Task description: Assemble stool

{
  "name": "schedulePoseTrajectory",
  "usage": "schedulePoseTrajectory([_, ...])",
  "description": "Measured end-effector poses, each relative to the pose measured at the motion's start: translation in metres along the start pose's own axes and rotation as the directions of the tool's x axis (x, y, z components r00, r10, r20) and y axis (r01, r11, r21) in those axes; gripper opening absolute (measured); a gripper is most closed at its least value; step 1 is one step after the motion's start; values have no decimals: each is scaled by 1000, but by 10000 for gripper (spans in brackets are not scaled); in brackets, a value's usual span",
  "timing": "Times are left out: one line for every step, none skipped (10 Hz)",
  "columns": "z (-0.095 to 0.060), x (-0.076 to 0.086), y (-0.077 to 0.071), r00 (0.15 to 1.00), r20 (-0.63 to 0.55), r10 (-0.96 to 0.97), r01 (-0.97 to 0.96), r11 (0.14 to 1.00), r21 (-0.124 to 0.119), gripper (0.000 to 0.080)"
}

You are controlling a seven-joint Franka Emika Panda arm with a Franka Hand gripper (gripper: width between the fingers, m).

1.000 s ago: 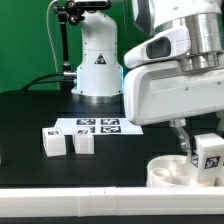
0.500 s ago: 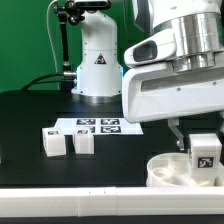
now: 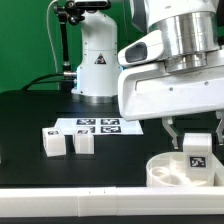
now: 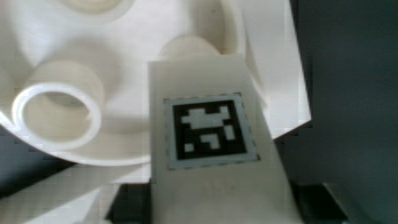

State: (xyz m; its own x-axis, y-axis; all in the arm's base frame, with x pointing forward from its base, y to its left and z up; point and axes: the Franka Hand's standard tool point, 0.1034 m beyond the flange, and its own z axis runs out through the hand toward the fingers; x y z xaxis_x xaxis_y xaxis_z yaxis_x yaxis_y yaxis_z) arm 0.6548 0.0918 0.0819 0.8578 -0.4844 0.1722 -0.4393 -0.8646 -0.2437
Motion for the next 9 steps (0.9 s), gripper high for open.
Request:
schedulePoseTrajectory([-1,-2,2,992,0,123,-123,992,-3,350])
schedulePoseTrajectory([-1,-3,3,975,-3,223,-223,975,-7,350])
schedulePoseTrajectory([-1,-6,3,947,-6,320,-320,947,-12,351])
schedulePoseTrajectory([1,-11,2,907,0,421,-421,907,-14,351])
schedulePoseTrajectory([1,-12,2,837,3,547,-547,837,-16,351])
schedulePoseTrajectory([1,-14,1,793,4,609,-609,793,-18,353])
schedulePoseTrajectory([1,-15,2,699,20,715,-715,699,-16,353])
schedulePoseTrajectory([1,-16,2,593,38,805,-805,593,-18,353])
schedulePoseTrajectory([1,-17,2,488,57,871,-871,490,-28,353])
